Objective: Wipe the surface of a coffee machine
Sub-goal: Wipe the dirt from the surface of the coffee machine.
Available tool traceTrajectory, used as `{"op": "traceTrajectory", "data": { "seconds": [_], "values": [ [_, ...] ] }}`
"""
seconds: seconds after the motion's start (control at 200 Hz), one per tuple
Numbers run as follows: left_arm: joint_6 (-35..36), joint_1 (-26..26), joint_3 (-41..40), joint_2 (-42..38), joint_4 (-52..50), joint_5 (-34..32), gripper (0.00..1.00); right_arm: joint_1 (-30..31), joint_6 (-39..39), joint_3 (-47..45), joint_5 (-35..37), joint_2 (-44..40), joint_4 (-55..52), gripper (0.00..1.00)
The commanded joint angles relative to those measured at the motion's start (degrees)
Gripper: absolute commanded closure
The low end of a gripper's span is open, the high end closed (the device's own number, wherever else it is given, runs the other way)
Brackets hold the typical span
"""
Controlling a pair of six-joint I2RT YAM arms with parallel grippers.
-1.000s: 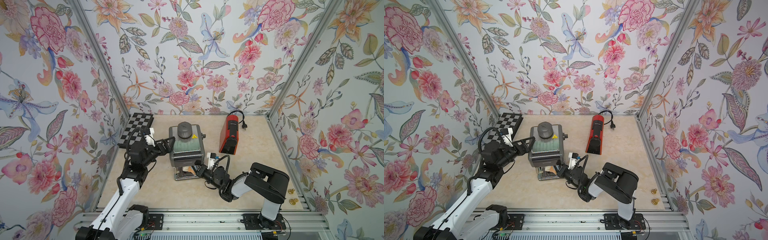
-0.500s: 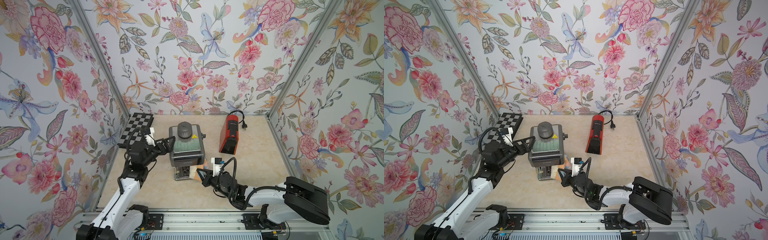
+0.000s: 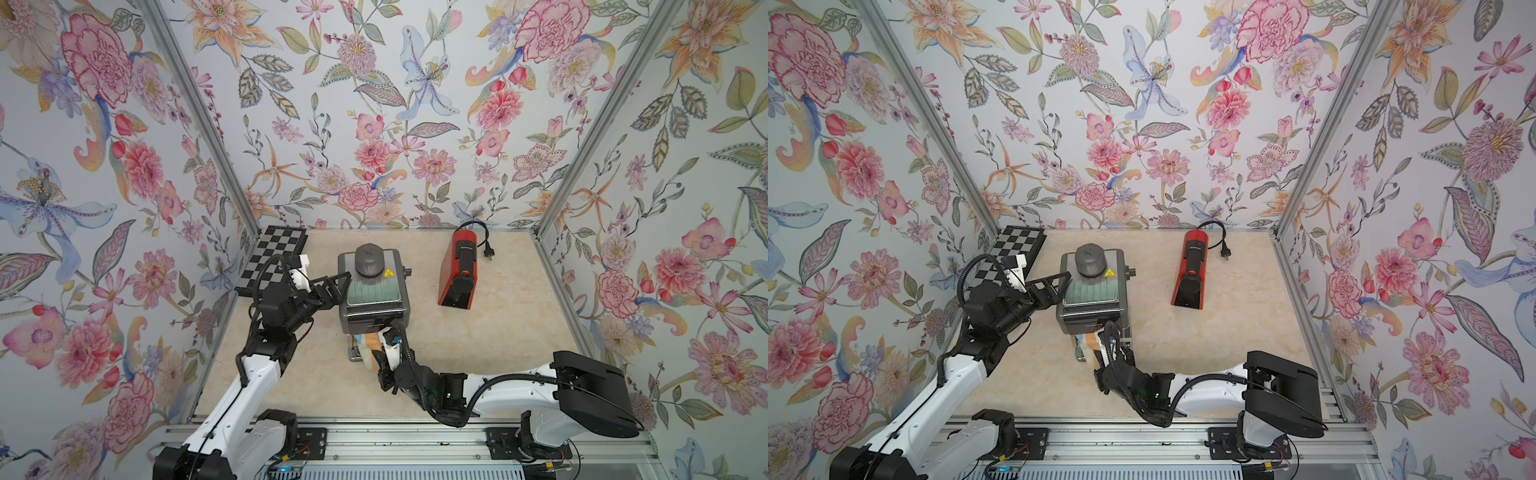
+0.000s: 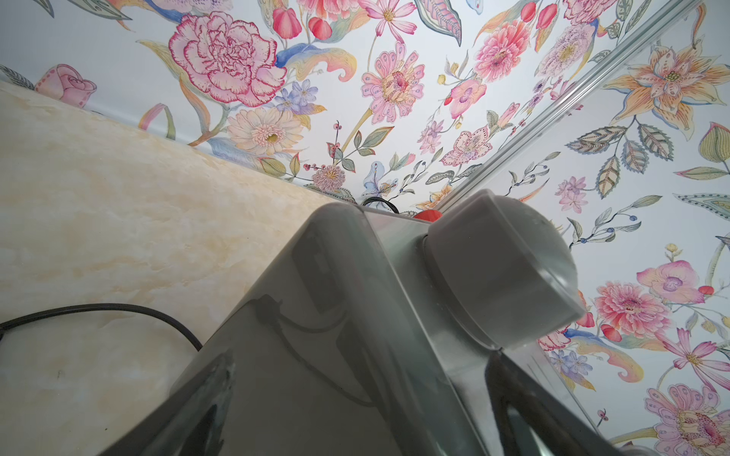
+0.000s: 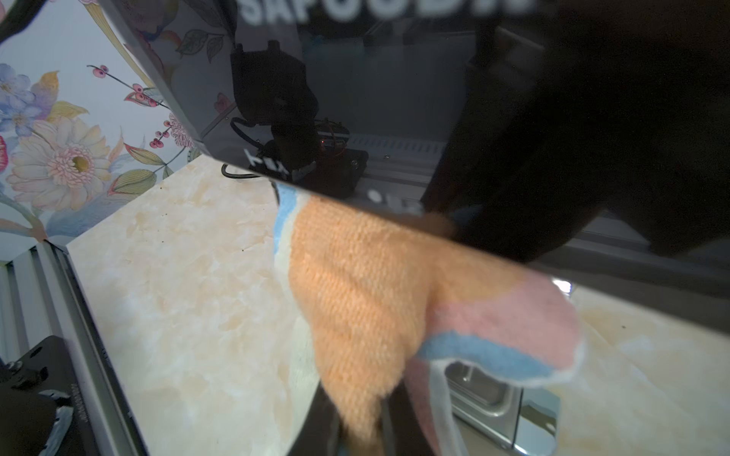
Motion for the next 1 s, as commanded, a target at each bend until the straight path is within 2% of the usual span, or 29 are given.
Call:
{"op": "traceTrajectory", "data": {
  "seconds": [0.0,0.315,0.48,0.61,0.751,0.996],
  "values": [
    [2.0,0.1,-0.7,0.0,-3.4,0.3,0.01,0.7,-6.3,3.1,4.0,1.9,-4.0,1.0],
    [1.5,0.1,-1.0,0.0,-3.1,0.3,0.01,0.2,-9.6,8.5,1.5,7.3,-8.6,1.0],
    [1.7,0.1,-1.7,-0.6,-3.1,0.0,0.01,0.3,-8.9,9.5,-0.3,7.9,-14.8,1.0],
    [1.0,0.1,-2.2,-0.6,-2.1,0.3,0.01,1.3,-10.6,9.9,1.2,7.9,-19.6,1.0],
    [1.0,0.1,-2.6,-0.7,-1.6,0.1,0.01,2.8,-16.9,9.4,4.8,8.4,-21.9,1.0],
    [1.0,0.1,-2.4,-0.4,-1.0,0.3,0.01,5.9,-34.7,11.7,13.2,11.5,-22.9,1.0]
  ]
}}
